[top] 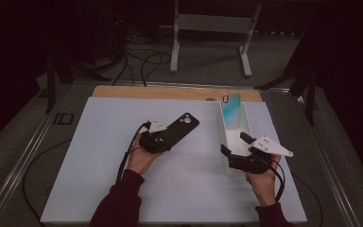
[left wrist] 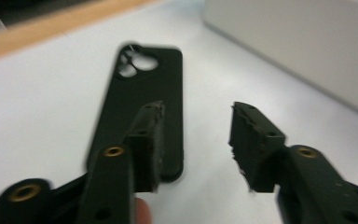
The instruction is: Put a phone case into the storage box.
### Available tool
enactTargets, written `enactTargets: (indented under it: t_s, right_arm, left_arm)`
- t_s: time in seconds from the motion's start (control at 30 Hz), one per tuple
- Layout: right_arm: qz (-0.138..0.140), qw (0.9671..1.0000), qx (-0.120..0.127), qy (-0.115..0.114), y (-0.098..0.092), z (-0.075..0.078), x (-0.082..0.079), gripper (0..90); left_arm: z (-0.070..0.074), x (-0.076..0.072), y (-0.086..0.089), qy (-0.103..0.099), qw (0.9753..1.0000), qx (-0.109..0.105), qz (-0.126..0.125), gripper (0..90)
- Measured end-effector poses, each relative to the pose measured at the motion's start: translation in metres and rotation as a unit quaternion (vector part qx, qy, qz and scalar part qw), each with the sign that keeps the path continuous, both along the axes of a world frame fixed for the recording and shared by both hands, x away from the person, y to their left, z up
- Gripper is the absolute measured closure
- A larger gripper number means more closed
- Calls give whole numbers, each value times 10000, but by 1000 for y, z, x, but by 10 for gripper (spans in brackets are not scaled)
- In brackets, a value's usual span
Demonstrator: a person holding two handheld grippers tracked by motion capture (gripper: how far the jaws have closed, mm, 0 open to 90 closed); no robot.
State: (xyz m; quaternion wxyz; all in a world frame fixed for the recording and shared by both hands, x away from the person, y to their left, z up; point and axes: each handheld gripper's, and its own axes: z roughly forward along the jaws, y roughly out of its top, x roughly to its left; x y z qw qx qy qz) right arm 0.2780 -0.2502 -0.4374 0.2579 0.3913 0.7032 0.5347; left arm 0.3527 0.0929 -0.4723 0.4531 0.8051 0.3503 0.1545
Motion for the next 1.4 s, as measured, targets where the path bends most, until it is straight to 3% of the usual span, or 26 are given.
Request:
enactTargets:
  t_s: [0.1,0.2,0.23,0.33,0.5,0.63,0.77,1.1,1.4]
  right_arm:
    - [60,9999,-77,-33,1,0,0,121]
    - [59,9999,-135,-45,1,-1,-1,121]
    - [59,9999,-135,-45,1,-1,-1,121]
    - [55,9999,-159,35,-2,-1,-1,121]
    - [-39,9999,-40,93,-6,-3,-3,119]
    - [-140,9999,-64,-57,-7,-2,-7,104]
    - [-172,9999,7,-9,-12,-10,-8,93]
    - [-32,9995,53,-297,-12,-15,-12,88]
    - [-41,9994,57,-334,-14,-16,-12,88]
  left_arm:
    - [11,-15,19,-259,9995,-57,181,401]
    - [17,-31,39,-565,9973,-11,465,240]
    - [17,-31,39,-565,9973,-11,465,195]
    - [18,-47,62,-760,9949,-41,660,119]
    - [12,-61,88,-773,9949,-27,651,10]
    - [6,-73,102,-806,9944,-61,676,0]
    - [3,-83,116,-880,9928,-214,786,0]
    - [1,-87,129,-950,9904,-278,964,0]
    - [2,-87,136,-924,9901,-254,1029,0]
